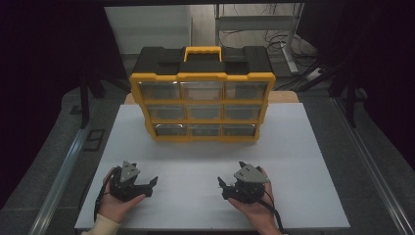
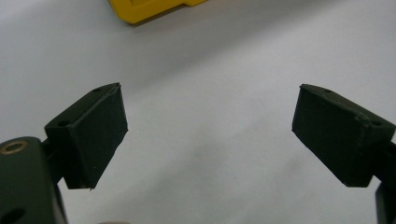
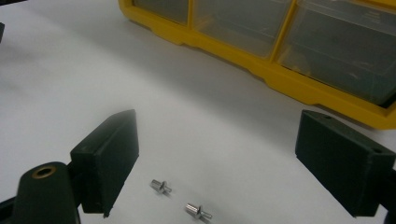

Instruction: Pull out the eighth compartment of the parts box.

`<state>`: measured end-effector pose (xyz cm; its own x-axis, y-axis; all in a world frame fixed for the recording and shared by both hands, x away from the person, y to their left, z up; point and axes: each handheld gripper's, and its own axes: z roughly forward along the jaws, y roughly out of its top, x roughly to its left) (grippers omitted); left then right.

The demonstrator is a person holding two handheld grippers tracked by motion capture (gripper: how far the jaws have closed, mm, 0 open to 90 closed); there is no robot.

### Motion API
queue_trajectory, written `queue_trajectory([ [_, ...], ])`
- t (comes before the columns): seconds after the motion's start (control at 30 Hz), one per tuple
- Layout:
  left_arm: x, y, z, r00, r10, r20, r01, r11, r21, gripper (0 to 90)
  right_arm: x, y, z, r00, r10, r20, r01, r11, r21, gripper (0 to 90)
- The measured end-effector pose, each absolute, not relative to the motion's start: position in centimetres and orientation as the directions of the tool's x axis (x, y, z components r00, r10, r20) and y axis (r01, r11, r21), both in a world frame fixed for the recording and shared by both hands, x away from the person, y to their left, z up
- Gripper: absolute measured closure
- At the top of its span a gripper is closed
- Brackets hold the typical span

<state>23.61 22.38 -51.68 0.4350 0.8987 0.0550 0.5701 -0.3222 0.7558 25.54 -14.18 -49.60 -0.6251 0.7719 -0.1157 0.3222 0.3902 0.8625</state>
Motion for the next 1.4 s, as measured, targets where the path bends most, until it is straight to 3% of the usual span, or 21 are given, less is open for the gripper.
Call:
queue_trajectory([
  [0.93, 23.7, 22.4, -51.8, 0.44, 0.896, 0.059, 0.573, -0.331, 0.75, 11.2, 25.6, -11.2, -49.7, -0.637, 0.76, -0.129, 0.315, 0.41, 0.856, 15.4],
  [1.4, 23.7, 22.4, -51.8, 0.443, 0.894, 0.061, 0.572, -0.335, 0.749, 11.3, 25.2, -10.2, -49.9, -0.64, 0.729, -0.243, 0.252, 0.498, 0.83, 15.7],
])
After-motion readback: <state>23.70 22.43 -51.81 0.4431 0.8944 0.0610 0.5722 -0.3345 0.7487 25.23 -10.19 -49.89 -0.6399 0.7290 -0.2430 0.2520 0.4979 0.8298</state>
